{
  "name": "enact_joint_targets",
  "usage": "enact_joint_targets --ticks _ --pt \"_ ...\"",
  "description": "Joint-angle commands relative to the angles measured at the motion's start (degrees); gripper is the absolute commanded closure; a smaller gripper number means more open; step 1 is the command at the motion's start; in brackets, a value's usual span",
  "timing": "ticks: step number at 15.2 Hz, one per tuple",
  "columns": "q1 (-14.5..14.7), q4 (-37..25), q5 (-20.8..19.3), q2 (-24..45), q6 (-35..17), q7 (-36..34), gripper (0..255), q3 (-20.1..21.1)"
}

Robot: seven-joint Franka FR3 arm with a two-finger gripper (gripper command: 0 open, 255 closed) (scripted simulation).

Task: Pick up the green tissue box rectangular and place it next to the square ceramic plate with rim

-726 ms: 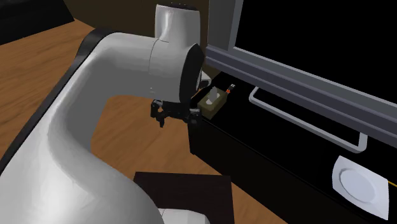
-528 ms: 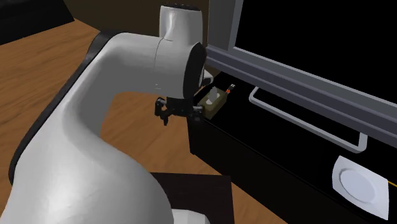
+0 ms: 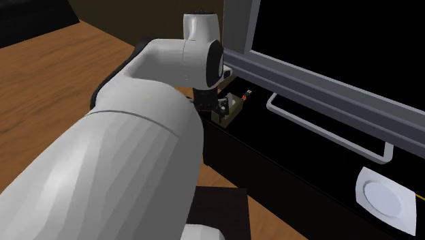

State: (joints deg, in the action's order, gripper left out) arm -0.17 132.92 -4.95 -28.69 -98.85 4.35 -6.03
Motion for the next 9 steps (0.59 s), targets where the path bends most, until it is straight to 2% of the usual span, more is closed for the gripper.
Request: enact_joint_targets --ticks 1,9 --pt "0.1 -1.0 -1.7 3.7 -2.9 1.6 0 -0.2" --pt "0.2 -11.1 -7.6 20.5 -10.9 6.7 0 -0.5"
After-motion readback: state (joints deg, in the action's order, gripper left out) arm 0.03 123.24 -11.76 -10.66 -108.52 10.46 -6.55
